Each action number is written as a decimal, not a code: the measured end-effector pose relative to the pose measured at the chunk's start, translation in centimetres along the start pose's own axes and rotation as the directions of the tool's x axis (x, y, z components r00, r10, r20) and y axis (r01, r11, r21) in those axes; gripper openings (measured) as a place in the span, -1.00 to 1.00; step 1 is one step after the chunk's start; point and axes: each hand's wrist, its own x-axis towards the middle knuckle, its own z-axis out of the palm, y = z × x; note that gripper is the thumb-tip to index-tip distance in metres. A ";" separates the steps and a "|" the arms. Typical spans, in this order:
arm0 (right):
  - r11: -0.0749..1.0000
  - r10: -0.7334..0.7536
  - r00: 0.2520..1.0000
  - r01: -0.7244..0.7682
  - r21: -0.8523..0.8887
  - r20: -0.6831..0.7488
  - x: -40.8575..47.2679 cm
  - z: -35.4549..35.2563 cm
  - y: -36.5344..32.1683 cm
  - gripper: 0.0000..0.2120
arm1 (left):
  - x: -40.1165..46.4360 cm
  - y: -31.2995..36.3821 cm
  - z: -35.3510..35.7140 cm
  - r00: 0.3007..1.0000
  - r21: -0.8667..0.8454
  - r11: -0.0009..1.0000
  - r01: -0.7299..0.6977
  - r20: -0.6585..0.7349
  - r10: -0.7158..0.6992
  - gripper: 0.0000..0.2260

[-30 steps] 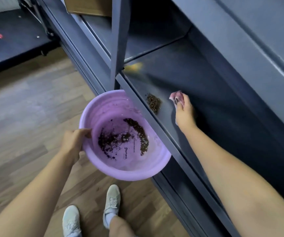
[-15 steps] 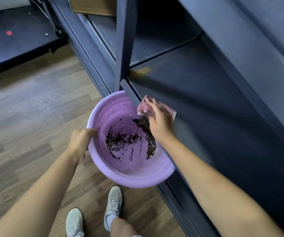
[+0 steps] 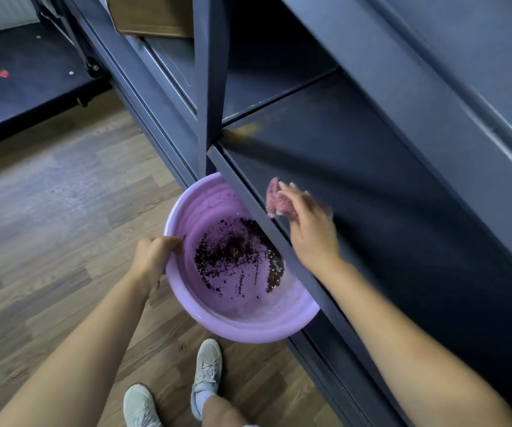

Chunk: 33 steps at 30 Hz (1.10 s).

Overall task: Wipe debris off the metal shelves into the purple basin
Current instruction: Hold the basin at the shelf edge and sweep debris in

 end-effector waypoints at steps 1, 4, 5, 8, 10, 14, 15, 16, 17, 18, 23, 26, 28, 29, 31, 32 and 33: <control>0.998 0.059 0.998 -0.058 -0.016 0.029 0.2 -0.2 1.1 -0.53 | 0.0 -0.1 0.1 1.000 -0.001 1.000 0.004 -0.003 -0.004 -0.80; 0.980 0.198 0.980 -0.198 0.012 0.031 0.2 0.8 3.1 -0.55 | -0.3 -0.4 0.2 1.000 -0.010 1.000 0.005 -0.002 -0.005 -0.80; 0.977 0.213 0.977 -0.213 0.011 0.032 0.0 1.4 2.6 -0.54 | -0.4 -0.6 0.2 1.000 -0.013 1.000 0.003 0.000 -0.003 -0.80; 0.989 0.142 0.986 -0.146 0.031 0.090 -1.0 3.6 -0.5 -0.54 | -0.5 -1.0 0.0 1.000 -0.018 1.000 0.006 -0.016 -0.007 -0.81; 0.996 0.005 0.986 -0.020 0.088 0.168 -2.4 4.8 -3.1 -0.57 | -0.6 -1.0 0.1 1.000 -0.017 1.000 0.016 -0.019 -0.017 -0.82; 0.988 -0.110 0.983 0.092 0.121 0.147 -4.9 4.4 -4.6 -0.53 | -0.8 -1.1 0.3 0.999 -0.020 1.000 0.021 -0.024 -0.021 -0.83; 0.990 -0.069 0.994 0.057 0.131 0.087 -5.0 3.6 -4.3 -0.54 | -0.9 -1.2 0.3 1.000 -0.016 1.000 0.018 -0.019 -0.019 -0.83; 0.991 -0.026 0.999 0.022 0.130 0.032 -5.0 2.8 -3.7 -0.56 | -1.0 -1.2 0.4 1.000 -0.014 1.000 0.014 -0.017 -0.014 -0.83; 0.995 0.005 1.000 -0.003 0.102 -0.020 -5.0 2.1 -2.8 -0.58 | -1.1 -1.2 0.5 1.000 -0.012 1.000 0.010 -0.013 -0.010 -0.83; 0.998 0.032 0.998 -0.028 0.063 -0.058 -5.0 1.2 -1.9 -0.58 | -1.2 -1.2 0.6 1.000 -0.014 1.000 0.006 -0.007 -0.006 -0.82; 0.978 0.210 0.961 -0.208 0.033 -0.179 -5.2 -1.3 1.2 -0.53 | -1.1 -1.7 0.8 1.000 -0.005 1.000 0.004 0.007 -0.004 -0.84; 0.981 0.179 0.977 -0.186 -0.048 -0.118 -5.6 -0.2 1.3 -0.54 | -1.1 -2.1 0.8 1.000 -0.005 1.000 0.010 0.023 -0.010 -0.86; 0.986 0.079 0.997 -0.081 -0.147 -0.019 -6.0 1.5 0.9 -0.50 | -1.2 -2.2 0.8 0.999 -0.004 1.000 0.007 0.039 -0.007 -0.87; 0.984 0.051 0.999 -0.049 -0.171 0.005 -6.0 2.4 0.6 -0.50 | -1.3 -2.2 0.8 0.999 -0.002 1.000 0.004 0.047 -0.004 -0.87; 0.988 0.043 0.999 -0.041 -0.150 0.008 -5.6 3.5 -0.5 -0.53 | -1.5 -2.3 0.8 0.999 -0.005 1.000 -0.001 0.054 0.001 -0.86; 0.991 0.037 0.999 -0.034 -0.127 0.020 -5.4 3.8 -1.1 -0.55 | -1.5 -2.3 0.8 0.998 -0.004 1.000 -0.005 0.056 0.006 -0.86; 0.995 0.015 0.999 -0.010 -0.099 0.046 -5.3 4.1 -1.8 -0.57 | -1.6 -2.3 0.8 0.998 0.000 1.000 -0.008 0.058 0.008 -0.86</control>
